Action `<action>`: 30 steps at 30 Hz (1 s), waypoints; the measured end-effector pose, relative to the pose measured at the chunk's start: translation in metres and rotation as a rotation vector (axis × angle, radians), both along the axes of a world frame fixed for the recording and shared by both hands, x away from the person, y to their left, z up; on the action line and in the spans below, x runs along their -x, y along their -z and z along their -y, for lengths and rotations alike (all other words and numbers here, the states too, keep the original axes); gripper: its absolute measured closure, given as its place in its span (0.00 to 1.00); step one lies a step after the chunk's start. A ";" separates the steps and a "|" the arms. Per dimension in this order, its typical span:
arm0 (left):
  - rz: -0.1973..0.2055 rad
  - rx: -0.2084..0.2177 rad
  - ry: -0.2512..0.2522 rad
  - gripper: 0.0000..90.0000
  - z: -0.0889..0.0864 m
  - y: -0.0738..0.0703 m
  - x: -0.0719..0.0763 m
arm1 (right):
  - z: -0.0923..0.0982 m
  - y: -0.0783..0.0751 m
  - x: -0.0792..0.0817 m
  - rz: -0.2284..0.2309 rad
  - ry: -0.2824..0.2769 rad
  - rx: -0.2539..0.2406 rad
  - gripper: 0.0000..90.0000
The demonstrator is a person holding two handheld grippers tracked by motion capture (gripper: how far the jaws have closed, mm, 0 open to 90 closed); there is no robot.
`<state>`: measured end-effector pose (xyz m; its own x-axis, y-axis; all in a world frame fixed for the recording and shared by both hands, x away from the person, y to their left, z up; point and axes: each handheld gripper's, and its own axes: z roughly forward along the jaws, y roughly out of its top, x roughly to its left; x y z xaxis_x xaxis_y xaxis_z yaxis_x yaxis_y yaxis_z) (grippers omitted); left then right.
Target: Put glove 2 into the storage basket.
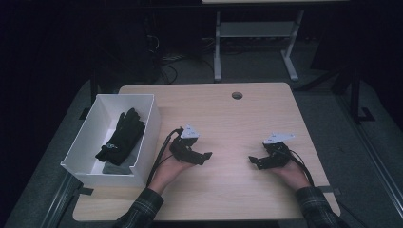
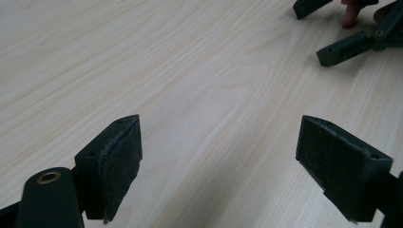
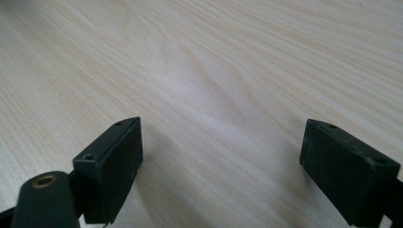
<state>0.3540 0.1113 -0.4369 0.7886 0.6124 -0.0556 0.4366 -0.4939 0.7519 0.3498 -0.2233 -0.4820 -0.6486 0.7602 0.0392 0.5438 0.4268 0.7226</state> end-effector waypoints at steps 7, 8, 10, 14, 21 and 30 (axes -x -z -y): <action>0.002 -0.037 0.012 0.16 0.000 0.012 0.001 | -0.001 0.000 0.001 -0.002 0.006 0.001 0.15; 0.005 -0.052 0.015 0.16 0.000 0.016 0.001 | -0.001 0.000 0.001 -0.002 0.006 0.001 0.15; 0.002 -0.063 0.014 0.15 0.000 0.019 0.000 | -0.001 0.000 0.001 -0.002 0.006 0.001 0.15; 0.003 -0.060 0.011 0.15 0.000 0.024 0.000 | -0.001 0.000 0.001 -0.003 0.005 0.001 0.15; 0.018 -0.078 0.003 0.15 -0.002 0.033 0.000 | -0.001 0.000 0.001 -0.003 0.006 0.001 0.15; 0.018 -0.079 0.024 0.14 -0.004 0.041 0.001 | 0.000 0.000 0.001 0.001 0.004 0.002 0.15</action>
<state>0.3527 0.1150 -0.4782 0.8035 0.5953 0.0066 0.4108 -0.5624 0.7176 0.3491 -0.2229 -0.4822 -0.6454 0.7630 0.0370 0.5452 0.4261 0.7219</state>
